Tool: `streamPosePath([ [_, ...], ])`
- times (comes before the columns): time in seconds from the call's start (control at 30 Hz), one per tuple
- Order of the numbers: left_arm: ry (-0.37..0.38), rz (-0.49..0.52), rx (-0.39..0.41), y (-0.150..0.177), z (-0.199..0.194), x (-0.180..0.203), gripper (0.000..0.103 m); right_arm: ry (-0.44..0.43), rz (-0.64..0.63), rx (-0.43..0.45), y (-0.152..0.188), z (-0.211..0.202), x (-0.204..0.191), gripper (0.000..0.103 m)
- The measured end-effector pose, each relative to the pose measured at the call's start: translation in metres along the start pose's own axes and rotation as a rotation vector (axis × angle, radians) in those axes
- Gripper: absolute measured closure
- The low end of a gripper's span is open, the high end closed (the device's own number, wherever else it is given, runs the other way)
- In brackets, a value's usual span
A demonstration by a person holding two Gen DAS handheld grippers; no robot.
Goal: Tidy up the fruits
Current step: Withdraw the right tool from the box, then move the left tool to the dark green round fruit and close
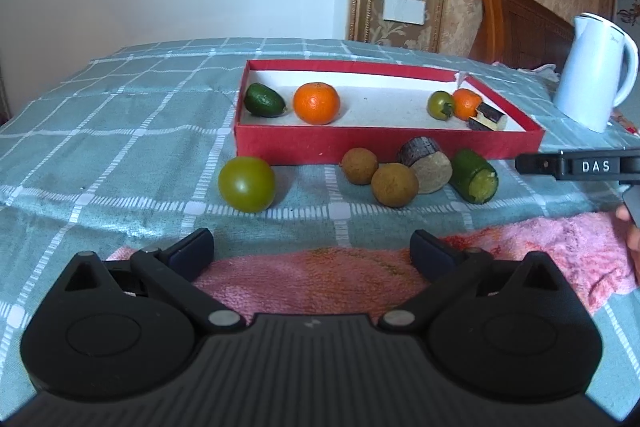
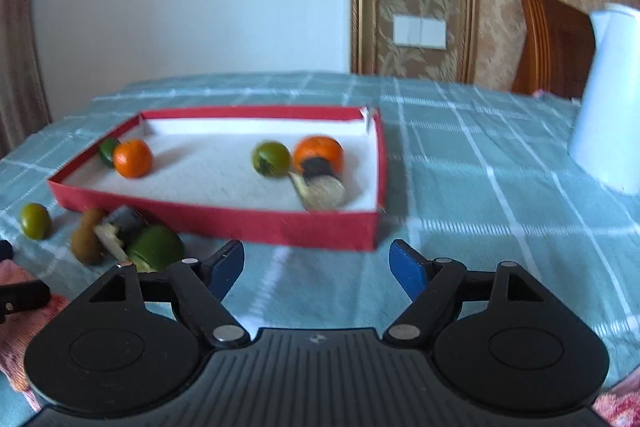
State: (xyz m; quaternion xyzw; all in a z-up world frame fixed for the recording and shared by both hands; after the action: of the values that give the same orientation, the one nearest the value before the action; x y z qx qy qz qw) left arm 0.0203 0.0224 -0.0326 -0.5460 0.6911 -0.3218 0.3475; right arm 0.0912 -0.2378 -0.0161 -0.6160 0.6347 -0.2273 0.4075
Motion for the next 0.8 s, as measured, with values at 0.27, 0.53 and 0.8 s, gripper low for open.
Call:
streamPosePath([
  [0.27, -0.055, -0.070, -0.002, -0.019, 0.005, -0.024, 0.000, 0.021, -0.011, -0.049, 0.005, 0.008, -0.001, 0.017],
  [0.53, -0.072, -0.015, -0.048, -0.027, 0.028, -0.027, 0.016, 0.023, -0.022, -0.056, 0.006, 0.008, -0.002, 0.015],
  [0.8, -0.067, 0.006, -0.031, -0.024, 0.031, -0.024, 0.041, 0.027, -0.027, -0.057, 0.006, 0.009, -0.002, 0.014],
])
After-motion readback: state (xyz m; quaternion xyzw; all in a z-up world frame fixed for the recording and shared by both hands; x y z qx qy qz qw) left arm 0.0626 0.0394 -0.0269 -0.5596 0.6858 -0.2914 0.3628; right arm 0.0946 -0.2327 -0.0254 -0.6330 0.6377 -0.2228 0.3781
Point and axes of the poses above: each gripper's, at about its wrist camera, not at the fingertips, and z roughly the way its jaws point, x to its right, y to its underside, the point moved 4 cm from there along z, roughly the way its jaws point, and after that the axes turned 13 degrees about z, right-handed, at the moved point
